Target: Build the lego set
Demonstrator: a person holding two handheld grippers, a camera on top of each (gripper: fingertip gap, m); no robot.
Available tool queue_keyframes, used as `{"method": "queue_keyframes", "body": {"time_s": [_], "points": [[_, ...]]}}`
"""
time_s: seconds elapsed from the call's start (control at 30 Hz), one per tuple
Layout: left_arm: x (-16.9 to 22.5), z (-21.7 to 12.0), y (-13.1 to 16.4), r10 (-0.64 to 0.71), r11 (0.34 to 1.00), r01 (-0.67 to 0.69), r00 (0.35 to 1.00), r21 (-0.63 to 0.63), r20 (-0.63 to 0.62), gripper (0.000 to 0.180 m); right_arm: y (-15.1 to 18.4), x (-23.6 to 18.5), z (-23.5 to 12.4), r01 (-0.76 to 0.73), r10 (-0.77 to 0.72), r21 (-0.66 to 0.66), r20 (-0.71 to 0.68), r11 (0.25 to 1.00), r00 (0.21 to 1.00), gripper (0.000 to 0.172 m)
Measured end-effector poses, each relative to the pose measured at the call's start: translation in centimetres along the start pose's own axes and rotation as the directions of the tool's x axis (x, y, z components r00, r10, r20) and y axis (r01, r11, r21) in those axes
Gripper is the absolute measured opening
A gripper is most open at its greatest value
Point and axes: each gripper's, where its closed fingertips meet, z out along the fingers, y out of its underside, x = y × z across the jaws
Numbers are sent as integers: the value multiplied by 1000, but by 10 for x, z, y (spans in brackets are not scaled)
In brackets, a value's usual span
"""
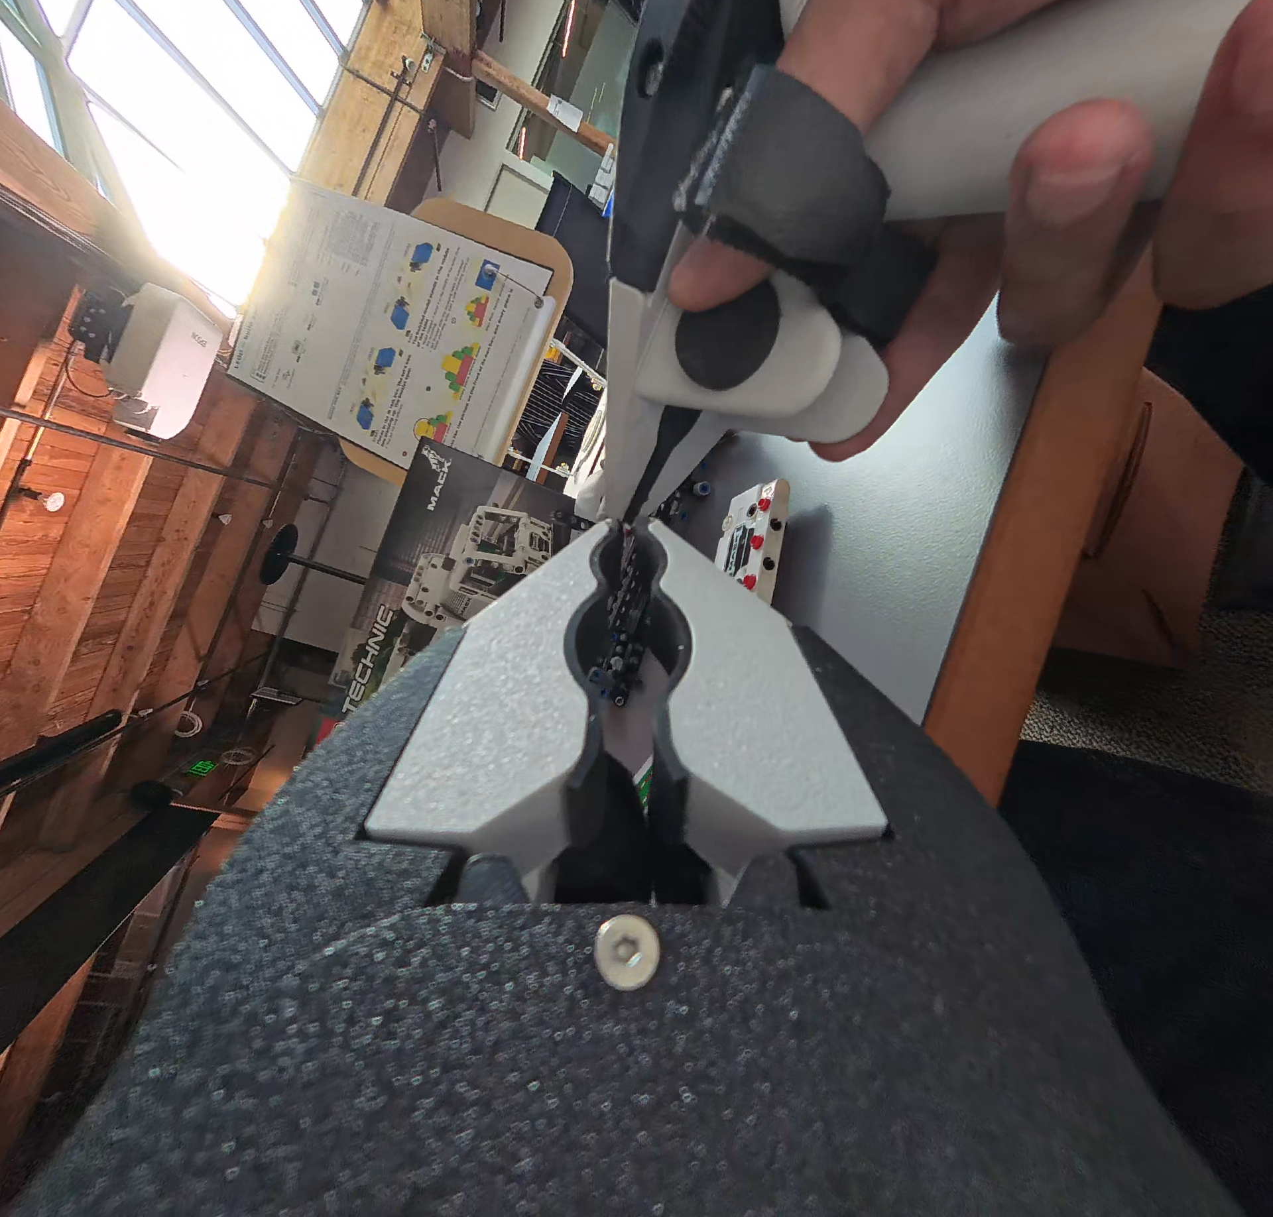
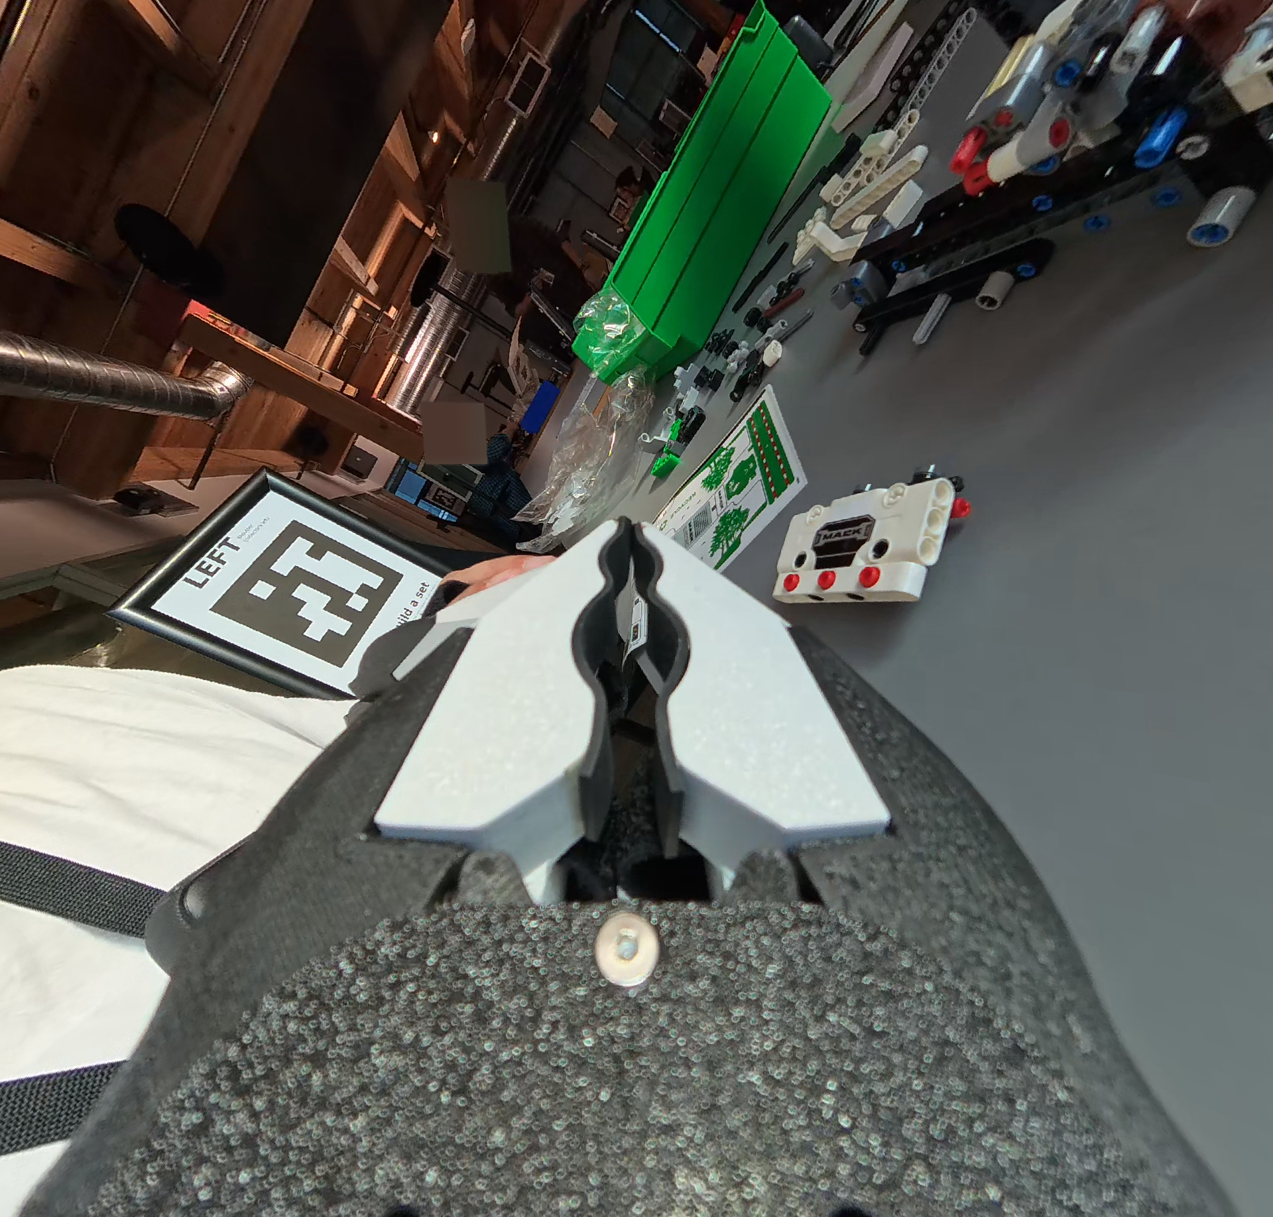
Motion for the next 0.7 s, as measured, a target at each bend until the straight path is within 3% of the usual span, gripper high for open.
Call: {"method": "queue_keyframes", "body": {"time_s": [0.13, 0.53, 0.63, 0.7], "points": [[2, -1, 1, 0, 1000, 0, 1000, -6, -10, 7, 0, -1, 0, -18, 18, 2, 9, 1000, 1000, 0], [-3, -3, 2, -28, 1000, 28, 1000, -2, 13, 0, -8, -3, -7, 19, -19, 11, 9, 1000, 1000, 0], [-11, -6, 0, -91, 996, 90, 996, 23, 24, 0, -13, -7, -11, 109, -110, 17, 29, 994, 994, 0], [-21, -8, 0, -215, 976, 215, 977, 46, 9, 0, -19, -10, -16, 208, -208, 3, 39, 978, 977, 6]]}}
